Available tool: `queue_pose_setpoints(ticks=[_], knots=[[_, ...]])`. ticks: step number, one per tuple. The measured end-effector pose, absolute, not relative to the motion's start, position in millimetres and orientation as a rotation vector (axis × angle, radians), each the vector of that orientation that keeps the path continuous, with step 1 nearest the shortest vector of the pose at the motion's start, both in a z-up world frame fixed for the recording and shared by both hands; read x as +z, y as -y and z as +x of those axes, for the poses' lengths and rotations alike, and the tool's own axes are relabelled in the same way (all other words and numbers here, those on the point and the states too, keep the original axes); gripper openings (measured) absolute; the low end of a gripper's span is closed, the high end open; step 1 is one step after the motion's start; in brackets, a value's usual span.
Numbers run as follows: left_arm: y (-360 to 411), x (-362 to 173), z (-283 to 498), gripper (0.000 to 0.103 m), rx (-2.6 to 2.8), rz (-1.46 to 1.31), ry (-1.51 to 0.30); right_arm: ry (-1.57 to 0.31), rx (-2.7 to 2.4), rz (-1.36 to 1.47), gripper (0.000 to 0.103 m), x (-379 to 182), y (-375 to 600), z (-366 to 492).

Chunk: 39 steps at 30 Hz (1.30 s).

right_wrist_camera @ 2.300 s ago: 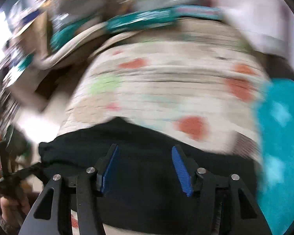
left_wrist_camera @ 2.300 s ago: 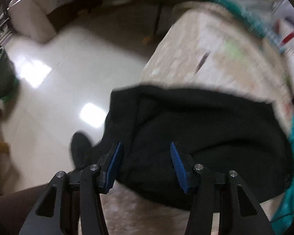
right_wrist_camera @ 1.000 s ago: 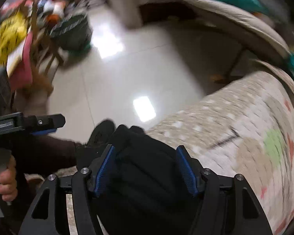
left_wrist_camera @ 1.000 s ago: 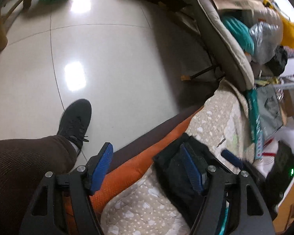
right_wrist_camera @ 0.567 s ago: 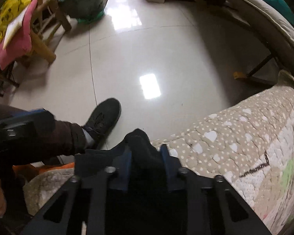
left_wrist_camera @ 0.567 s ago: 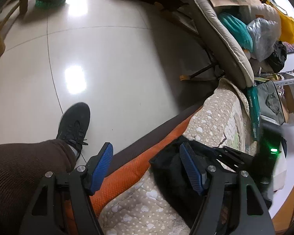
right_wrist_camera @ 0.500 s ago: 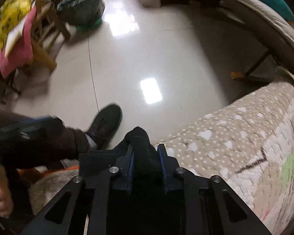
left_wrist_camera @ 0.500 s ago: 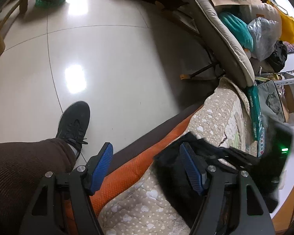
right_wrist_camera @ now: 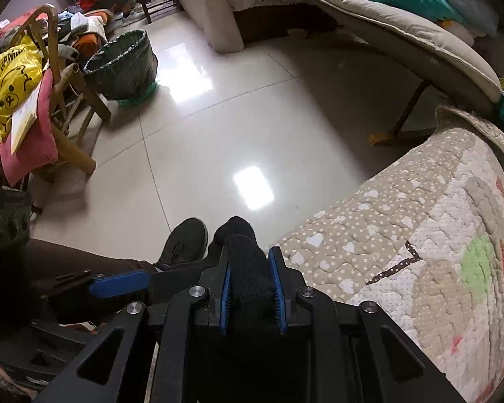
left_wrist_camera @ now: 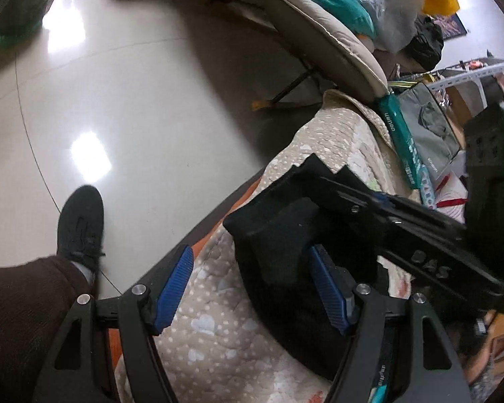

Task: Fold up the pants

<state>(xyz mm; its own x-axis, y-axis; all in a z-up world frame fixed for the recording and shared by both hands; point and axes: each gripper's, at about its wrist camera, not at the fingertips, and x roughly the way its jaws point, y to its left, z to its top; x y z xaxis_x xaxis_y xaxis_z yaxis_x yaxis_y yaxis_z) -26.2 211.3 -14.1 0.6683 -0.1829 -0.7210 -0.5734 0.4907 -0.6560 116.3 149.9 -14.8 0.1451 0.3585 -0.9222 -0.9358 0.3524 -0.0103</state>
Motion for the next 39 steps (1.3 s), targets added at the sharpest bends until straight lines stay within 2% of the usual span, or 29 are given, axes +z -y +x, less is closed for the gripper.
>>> queue_pose_setpoints(ticks=[5,6,7,9,10,11,14,20,28,36,39], knots=[[-204,-28,-9,0.07,0.215,-1.063,-0.893,-1.006,1.064,-0.698,0.023,-4,-140,117],[-200,-29,-5,0.067,0.189,-1.055,-0.908,-1.003,1.066,-0.696,0.023,-2,-139,116],[-196,-28,-2,0.043,0.154,-1.042,-0.916,-1.0,1.069,-0.691,0.023,0,-138,115],[-189,-22,1,0.017,0.095,-1.018,-0.922,-0.993,1.075,-0.687,0.023,4,-133,114],[-187,-18,0,0.011,0.085,-1.006,-0.914,-0.985,1.077,-0.684,0.023,7,-130,112],[-185,-15,-1,0.009,0.072,-1.01,-0.905,-0.979,1.079,-0.679,0.023,10,-127,111],[-181,-4,-7,0.009,0.032,-1.033,-0.871,-0.957,1.081,-0.649,0.022,23,-116,112],[-160,27,-4,0.009,0.019,-0.907,-0.849,-0.913,1.073,-0.595,0.022,47,-87,110],[-103,59,17,0.009,-0.07,-0.777,-0.868,-0.896,1.008,-0.486,0.022,66,-7,128],[-12,59,53,0.009,-0.183,-0.589,-0.973,-0.969,0.868,-0.369,0.022,41,101,156],[21,53,60,0.015,-0.234,-0.507,-1.026,-1.038,0.785,-0.365,0.028,19,137,164]])
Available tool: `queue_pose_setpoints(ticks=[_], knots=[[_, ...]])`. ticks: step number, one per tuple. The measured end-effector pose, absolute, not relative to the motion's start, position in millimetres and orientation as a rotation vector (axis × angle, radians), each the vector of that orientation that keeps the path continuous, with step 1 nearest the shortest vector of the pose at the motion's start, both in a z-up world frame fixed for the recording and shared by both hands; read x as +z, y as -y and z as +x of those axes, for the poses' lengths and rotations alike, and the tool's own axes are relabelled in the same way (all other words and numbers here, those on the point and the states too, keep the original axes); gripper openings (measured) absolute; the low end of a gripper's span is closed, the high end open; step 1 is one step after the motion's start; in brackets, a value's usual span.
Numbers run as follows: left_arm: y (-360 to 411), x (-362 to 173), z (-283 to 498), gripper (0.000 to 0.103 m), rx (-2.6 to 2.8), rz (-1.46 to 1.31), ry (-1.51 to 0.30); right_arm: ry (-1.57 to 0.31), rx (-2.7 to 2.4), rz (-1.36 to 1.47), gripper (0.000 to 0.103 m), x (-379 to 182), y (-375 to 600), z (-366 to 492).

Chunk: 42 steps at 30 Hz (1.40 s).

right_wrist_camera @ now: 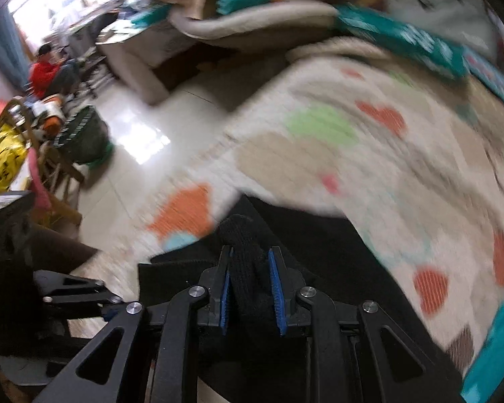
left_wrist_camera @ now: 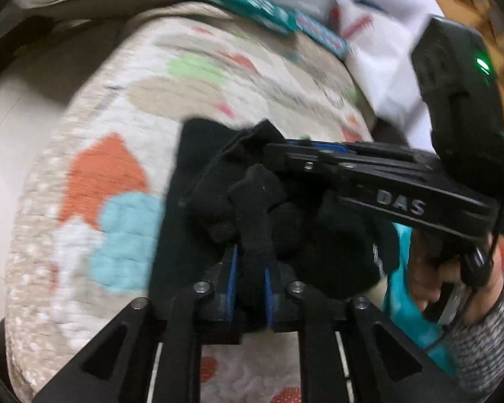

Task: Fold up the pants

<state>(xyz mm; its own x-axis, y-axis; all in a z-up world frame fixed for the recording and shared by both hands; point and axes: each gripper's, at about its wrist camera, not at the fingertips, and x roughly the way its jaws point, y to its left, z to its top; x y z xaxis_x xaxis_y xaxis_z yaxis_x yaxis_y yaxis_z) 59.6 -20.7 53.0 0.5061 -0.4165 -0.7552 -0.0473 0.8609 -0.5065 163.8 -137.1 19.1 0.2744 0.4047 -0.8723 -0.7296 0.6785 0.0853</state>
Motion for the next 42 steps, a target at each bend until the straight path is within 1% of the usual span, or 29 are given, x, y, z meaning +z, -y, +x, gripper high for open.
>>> queue_pose_setpoints(ticks=[1,2,3,5,7,10,12,14,16,18,22,23,25,28,30,33,36,37,38,39,40,41,42], knots=[[32,51,59,0.018,-0.266,-0.483,-1.046,-1.053,0.747,-0.379,0.03,13,148,165],[38,51,58,0.02,-0.294,-0.471,-1.055,-1.06,0.702,-0.398,0.037,9,159,167],[43,52,54,0.024,-0.324,-0.461,-1.058,-1.058,0.655,-0.414,0.047,8,170,168],[46,56,45,0.029,-0.393,-0.448,-1.064,-1.037,0.565,-0.418,0.055,13,190,170],[43,60,36,0.034,-0.459,-0.437,-1.077,-0.993,0.459,-0.403,0.055,25,205,174],[27,62,24,0.035,-0.458,-0.429,-1.081,-0.872,0.456,-0.282,0.055,61,210,165],[10,62,22,0.035,-0.401,-0.463,-1.081,-0.849,0.573,-0.18,0.054,77,197,152],[-9,56,20,0.035,-0.343,-0.524,-1.084,-0.882,0.719,-0.063,0.052,79,181,148],[-29,52,22,0.035,-0.274,-0.599,-1.084,-0.961,0.803,-0.007,0.051,65,164,146],[-46,51,25,0.037,-0.21,-0.642,-1.069,-1.044,0.786,-0.038,0.05,42,154,146],[-61,52,34,0.041,-0.166,-0.678,-1.038,-1.178,0.557,-0.223,0.05,-8,164,151],[-60,51,39,0.042,-0.169,-0.684,-1.032,-1.194,0.532,-0.225,0.048,-13,170,153],[-53,48,47,0.043,-0.182,-0.677,-1.024,-1.187,0.547,-0.155,0.048,-7,177,156],[-35,37,58,0.044,-0.198,-0.649,-1.035,-1.111,0.576,-0.131,0.052,19,163,164],[-27,29,60,0.045,-0.198,-0.616,-1.049,-1.063,0.602,-0.16,0.069,30,144,171],[-19,24,62,0.046,-0.212,-0.562,-1.036,-1.043,0.661,-0.213,0.071,34,106,186],[-19,20,59,0.046,-0.235,-0.548,-1.02,-1.107,0.691,-0.283,0.071,18,63,205],[-20,20,57,0.043,-0.238,-0.542,-1.018,-1.14,0.678,-0.326,0.071,8,52,209],[-20,19,55,0.035,-0.234,-0.526,-1.019,-1.173,0.662,-0.371,0.067,-4,42,212],[-19,18,55,0.023,-0.215,-0.497,-1.023,-1.206,0.663,-0.409,0.033,-16,36,213],[-17,17,55,0.016,-0.199,-0.476,-1.027,-1.244,0.674,-0.434,0.013,-26,29,211],[-18,17,54,0.014,-0.189,-0.473,-1.029,-1.23,0.664,-0.454,0.01,-27,26,208],[-20,17,54,0.012,-0.183,-0.481,-1.033,-1.208,0.67,-0.476,0.01,-26,21,206]])
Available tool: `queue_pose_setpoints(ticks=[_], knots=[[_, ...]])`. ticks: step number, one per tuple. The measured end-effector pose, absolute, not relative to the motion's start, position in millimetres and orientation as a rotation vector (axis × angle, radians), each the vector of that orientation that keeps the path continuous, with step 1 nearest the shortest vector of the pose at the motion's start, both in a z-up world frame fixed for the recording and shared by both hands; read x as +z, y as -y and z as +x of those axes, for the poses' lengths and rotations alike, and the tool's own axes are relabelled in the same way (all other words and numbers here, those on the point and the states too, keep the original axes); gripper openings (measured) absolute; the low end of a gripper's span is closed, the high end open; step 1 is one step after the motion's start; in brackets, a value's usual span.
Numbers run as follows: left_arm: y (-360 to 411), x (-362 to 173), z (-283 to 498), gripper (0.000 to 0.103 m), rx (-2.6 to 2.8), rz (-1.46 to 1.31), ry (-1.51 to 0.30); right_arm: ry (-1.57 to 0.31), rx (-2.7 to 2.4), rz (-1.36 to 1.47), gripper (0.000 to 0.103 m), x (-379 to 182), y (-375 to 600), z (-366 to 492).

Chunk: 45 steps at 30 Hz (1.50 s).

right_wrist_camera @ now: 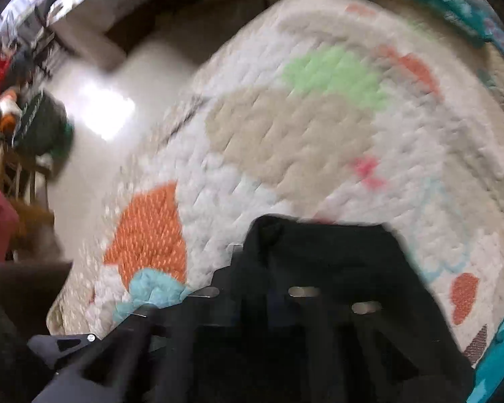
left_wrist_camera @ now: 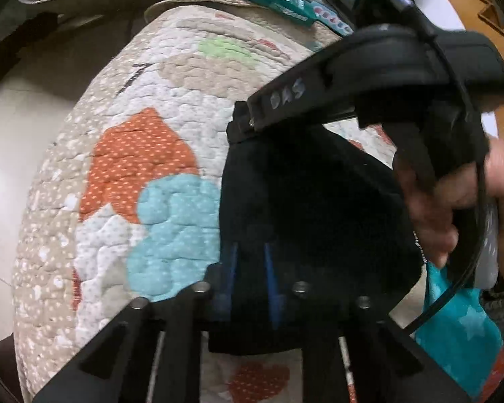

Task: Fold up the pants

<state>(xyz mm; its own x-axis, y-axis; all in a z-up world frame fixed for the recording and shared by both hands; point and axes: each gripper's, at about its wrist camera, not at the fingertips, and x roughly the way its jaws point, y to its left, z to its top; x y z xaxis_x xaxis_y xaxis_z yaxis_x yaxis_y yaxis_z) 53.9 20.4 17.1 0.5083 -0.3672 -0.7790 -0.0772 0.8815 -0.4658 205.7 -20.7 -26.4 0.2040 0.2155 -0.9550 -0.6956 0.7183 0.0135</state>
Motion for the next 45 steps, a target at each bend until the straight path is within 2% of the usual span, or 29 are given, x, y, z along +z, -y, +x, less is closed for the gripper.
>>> queue_pose_setpoints(ticks=[11,14,16,17,20,23,28,32,36,39,42,45], knots=[[-64,29,54,0.009,-0.04,-0.565,-1.003,-1.178,0.707,-0.421,0.009,-4,-25,220],[-83,27,54,0.012,0.052,-0.597,-0.997,-1.158,0.728,-0.425,0.01,-2,-50,219],[-93,20,53,0.027,0.106,-0.618,-1.024,-1.175,0.714,-0.421,0.017,-12,-58,220],[-97,16,52,0.03,0.117,-0.64,-1.034,-1.191,0.712,-0.408,0.023,-15,-57,223],[-99,22,47,0.032,0.117,-0.677,-1.007,-1.189,0.771,-0.289,0.031,3,-37,226],[-106,37,38,0.033,0.118,-0.679,-0.937,-1.094,0.75,-0.142,0.052,47,17,232],[-111,47,35,0.038,0.135,-0.675,-0.859,-0.982,0.652,-0.039,0.053,85,105,215],[-94,41,42,0.038,0.12,-0.609,-0.911,-1.04,0.694,0.079,0.053,55,131,178],[-82,36,42,0.038,0.126,-0.535,-0.955,-1.095,0.711,0.073,0.053,9,128,145],[-83,26,44,0.043,0.141,-0.517,-0.993,-1.135,0.629,0.01,0.051,-25,124,137],[-84,19,44,0.047,0.142,-0.523,-1.012,-1.085,0.62,-0.054,0.052,-25,119,127],[-83,22,42,0.048,0.143,-0.5,-0.997,-1.033,0.644,-0.043,0.053,1,131,118]])
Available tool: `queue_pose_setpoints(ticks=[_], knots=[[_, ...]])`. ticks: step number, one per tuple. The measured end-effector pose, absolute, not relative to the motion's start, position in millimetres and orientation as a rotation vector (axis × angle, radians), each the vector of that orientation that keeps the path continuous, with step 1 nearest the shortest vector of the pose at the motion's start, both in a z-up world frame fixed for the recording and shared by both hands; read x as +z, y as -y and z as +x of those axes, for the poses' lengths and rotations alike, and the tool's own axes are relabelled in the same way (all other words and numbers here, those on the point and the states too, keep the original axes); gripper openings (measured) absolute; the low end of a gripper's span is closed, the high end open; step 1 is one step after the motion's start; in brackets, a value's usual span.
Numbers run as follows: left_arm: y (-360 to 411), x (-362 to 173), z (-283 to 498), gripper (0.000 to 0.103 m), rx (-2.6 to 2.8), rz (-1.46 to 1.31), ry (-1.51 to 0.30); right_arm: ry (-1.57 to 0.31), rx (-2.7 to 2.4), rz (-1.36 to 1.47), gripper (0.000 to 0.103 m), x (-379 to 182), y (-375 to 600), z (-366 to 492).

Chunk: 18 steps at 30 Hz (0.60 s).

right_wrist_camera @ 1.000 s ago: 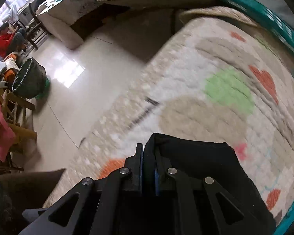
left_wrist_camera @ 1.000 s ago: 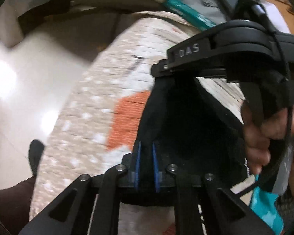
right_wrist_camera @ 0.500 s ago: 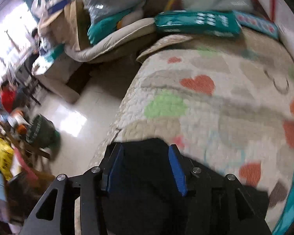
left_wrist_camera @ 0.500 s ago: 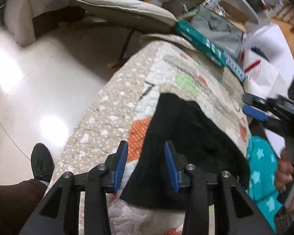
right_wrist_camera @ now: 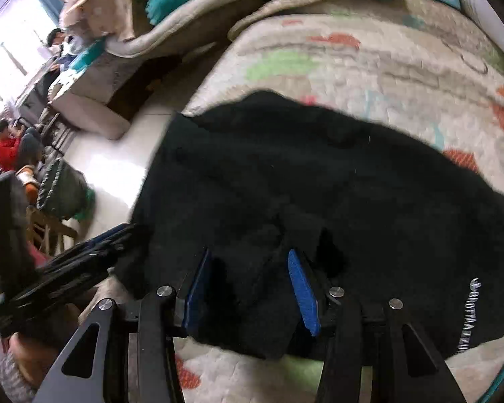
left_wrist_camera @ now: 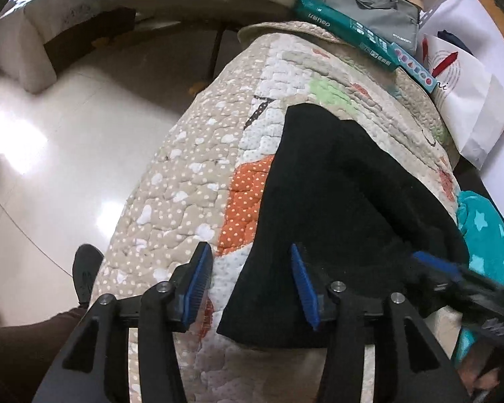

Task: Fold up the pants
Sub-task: 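Open both tools and release the folded pants onto the quilt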

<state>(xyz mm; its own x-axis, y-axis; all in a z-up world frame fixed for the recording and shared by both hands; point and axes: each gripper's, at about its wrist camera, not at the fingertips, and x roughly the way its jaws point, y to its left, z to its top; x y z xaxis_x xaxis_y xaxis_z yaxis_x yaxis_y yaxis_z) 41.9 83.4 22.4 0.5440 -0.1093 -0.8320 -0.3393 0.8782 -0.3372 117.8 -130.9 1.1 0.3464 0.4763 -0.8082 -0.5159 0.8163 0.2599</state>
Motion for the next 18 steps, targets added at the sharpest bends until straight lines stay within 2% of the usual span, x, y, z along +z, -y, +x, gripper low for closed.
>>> queue_pose_setpoints(ticks=[3,10,15,18], knots=[[-85,23,40,0.048,0.144,-0.506,-0.994,-0.954,0.548,0.02,0.059,22,172,114],[-79,34,39,0.048,0.122,-0.495,-0.963,-0.864,0.15,0.389,0.061,25,307,98],[-52,86,48,0.049,-0.013,-0.44,-0.9,-0.886,0.057,0.609,0.062,6,348,82],[-13,115,71,0.053,-0.142,-0.325,-0.893,-0.925,0.074,0.663,0.062,-12,347,84]])
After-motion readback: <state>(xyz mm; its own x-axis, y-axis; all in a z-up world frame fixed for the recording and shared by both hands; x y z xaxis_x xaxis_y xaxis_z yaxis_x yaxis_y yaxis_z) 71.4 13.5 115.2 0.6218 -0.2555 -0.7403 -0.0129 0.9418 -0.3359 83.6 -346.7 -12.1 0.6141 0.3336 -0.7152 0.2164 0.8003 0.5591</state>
